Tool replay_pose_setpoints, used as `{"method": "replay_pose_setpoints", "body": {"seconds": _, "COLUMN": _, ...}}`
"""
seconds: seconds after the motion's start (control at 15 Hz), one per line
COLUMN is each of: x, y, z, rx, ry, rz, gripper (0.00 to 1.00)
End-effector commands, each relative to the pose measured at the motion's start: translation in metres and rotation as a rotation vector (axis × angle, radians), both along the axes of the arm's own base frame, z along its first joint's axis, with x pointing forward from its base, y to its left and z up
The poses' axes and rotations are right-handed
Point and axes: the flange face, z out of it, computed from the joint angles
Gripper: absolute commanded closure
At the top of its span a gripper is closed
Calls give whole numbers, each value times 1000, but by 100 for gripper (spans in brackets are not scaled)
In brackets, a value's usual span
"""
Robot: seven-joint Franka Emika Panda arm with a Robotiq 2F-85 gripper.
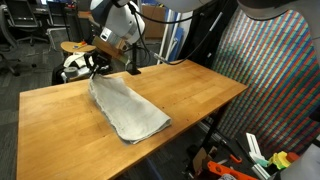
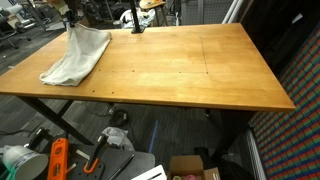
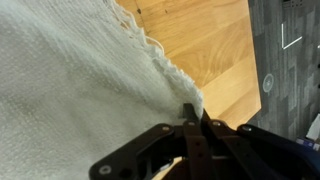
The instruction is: Fold the towel in half
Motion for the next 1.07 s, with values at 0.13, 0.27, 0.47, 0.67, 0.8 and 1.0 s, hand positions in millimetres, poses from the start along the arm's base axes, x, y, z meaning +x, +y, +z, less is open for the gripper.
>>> {"method": "replay_pose_setpoints", "body": {"seconds": 0.13, "x": 3, "y": 14, "z": 2, "rx": 48, "ry": -19, "rz": 29, "gripper": 97}}
{"method": "replay_pose_setpoints", "body": {"seconds": 0.27, "x": 2, "y": 15, "z": 2, "rx": 50, "ry": -16, "rz": 37, "gripper": 77}}
{"method": "replay_pose_setpoints", "body": {"seconds": 0.47, "x": 2, "y": 13, "z": 1, "rx": 44, "ry": -26, "rz": 47, "gripper": 57}}
{"method": "replay_pose_setpoints", "body": {"seconds": 0.67, "x": 1, "y": 3, "z": 4, "rx": 37, "ry": -37, "rz": 83, "gripper": 34}}
{"method": "replay_pose_setpoints", "body": {"seconds": 0.8, "x": 2, "y": -9, "z": 4, "rx": 19, "ry": -44, "rz": 107, "gripper": 19}}
{"method": "replay_pose_setpoints", "body": {"seconds": 1.0, "x": 8, "y": -31, "z": -6, "rx": -28, "ry": -35, "rz": 119, "gripper": 0}}
